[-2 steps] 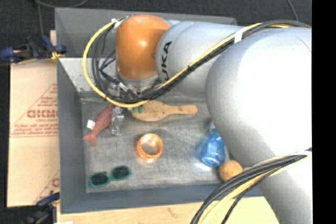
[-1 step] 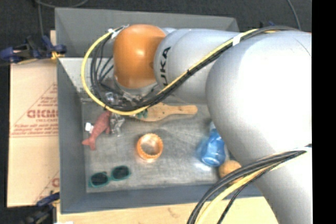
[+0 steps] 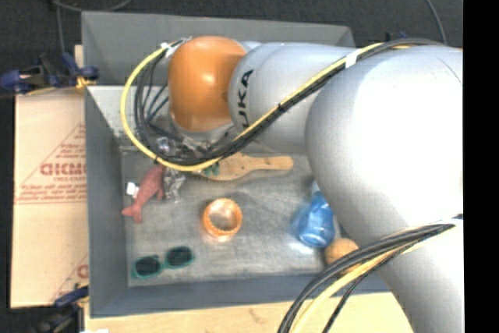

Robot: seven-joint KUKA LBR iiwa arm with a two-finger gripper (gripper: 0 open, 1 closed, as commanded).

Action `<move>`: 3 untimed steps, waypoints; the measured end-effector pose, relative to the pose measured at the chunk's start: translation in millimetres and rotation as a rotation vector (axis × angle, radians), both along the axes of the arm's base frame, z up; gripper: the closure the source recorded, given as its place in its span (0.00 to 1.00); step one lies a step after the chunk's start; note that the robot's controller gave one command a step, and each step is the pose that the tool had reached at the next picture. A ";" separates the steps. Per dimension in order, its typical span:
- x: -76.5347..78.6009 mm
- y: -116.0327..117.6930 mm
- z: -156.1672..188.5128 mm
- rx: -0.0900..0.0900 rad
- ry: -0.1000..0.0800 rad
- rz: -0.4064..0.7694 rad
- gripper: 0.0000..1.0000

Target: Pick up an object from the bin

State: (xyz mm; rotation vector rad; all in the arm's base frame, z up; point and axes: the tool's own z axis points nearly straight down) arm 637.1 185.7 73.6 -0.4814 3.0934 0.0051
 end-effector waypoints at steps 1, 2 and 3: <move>-7.1 -6.7 101.7 -0.003 0.006 0.085 1.00; -7.1 -6.5 101.6 -0.003 0.006 0.084 1.00; -6.3 -13.2 158.7 -0.006 0.010 0.091 1.00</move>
Offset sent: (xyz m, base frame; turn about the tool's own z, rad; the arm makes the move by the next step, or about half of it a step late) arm 0.0000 0.0000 0.0000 0.0000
